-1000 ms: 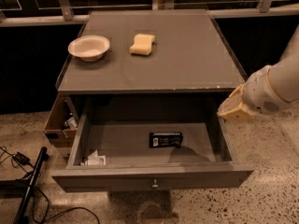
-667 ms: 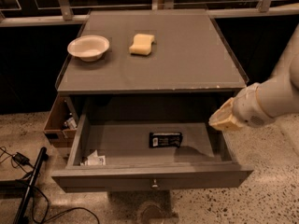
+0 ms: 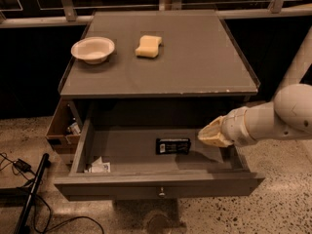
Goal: Pick rxbar chocolate from top drawer and place on counter
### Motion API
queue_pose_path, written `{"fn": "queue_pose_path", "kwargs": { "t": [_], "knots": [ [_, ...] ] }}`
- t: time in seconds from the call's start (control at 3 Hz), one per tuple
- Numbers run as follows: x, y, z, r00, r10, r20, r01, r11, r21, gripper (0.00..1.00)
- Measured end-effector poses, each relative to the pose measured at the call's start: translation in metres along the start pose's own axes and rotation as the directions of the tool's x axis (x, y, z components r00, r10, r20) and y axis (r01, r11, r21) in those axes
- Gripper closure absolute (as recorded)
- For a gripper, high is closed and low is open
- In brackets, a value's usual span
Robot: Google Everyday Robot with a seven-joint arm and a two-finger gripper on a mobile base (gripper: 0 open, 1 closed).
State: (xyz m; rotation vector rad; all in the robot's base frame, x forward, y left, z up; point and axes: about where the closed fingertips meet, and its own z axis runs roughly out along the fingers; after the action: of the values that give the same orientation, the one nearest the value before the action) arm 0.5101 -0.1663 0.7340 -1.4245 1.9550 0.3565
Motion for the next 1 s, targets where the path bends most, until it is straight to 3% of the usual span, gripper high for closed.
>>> {"fn": "queue_pose_path", "kwargs": {
  "t": [0.33, 1.0],
  "knots": [
    [-0.009, 0.007, 0.082, 0.992, -0.025, 0.120, 0.025, 0.9997, 0.001, 1.00],
    [0.005, 0.005, 0.089, 0.993, -0.048, 0.108, 0.046, 0.9988, 0.015, 1.00]
  ]
}}
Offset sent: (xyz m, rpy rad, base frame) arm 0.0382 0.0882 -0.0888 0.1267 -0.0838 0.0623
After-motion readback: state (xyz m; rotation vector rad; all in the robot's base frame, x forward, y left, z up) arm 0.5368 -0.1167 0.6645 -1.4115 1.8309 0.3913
